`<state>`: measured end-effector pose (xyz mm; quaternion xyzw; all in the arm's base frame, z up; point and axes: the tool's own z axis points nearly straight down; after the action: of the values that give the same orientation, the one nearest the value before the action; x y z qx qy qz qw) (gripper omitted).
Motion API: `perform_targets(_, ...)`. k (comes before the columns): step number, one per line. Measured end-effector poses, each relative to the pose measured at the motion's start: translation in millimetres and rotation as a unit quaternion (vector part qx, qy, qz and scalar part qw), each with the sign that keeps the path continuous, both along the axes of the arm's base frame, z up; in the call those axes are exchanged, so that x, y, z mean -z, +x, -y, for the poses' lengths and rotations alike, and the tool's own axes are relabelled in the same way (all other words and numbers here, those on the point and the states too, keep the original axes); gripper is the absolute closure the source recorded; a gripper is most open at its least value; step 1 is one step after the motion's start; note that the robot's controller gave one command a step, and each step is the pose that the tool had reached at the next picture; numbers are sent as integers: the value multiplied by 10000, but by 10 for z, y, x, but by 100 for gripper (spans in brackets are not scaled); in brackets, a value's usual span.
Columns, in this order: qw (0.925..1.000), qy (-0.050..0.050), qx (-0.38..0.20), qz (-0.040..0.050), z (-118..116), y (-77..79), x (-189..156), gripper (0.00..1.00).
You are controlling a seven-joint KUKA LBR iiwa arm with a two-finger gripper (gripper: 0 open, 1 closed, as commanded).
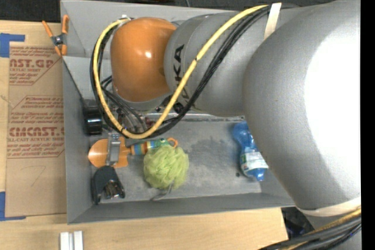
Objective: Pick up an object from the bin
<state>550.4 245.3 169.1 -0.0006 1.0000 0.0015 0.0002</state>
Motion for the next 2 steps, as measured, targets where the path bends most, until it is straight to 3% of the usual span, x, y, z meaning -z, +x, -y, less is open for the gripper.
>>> perform_targets(1, 10000, 0, 0, 0, 0, 0, 0, 0)
perform_targets(2, 9851, 5, -1719, 31, -27, -321, 722, 0)
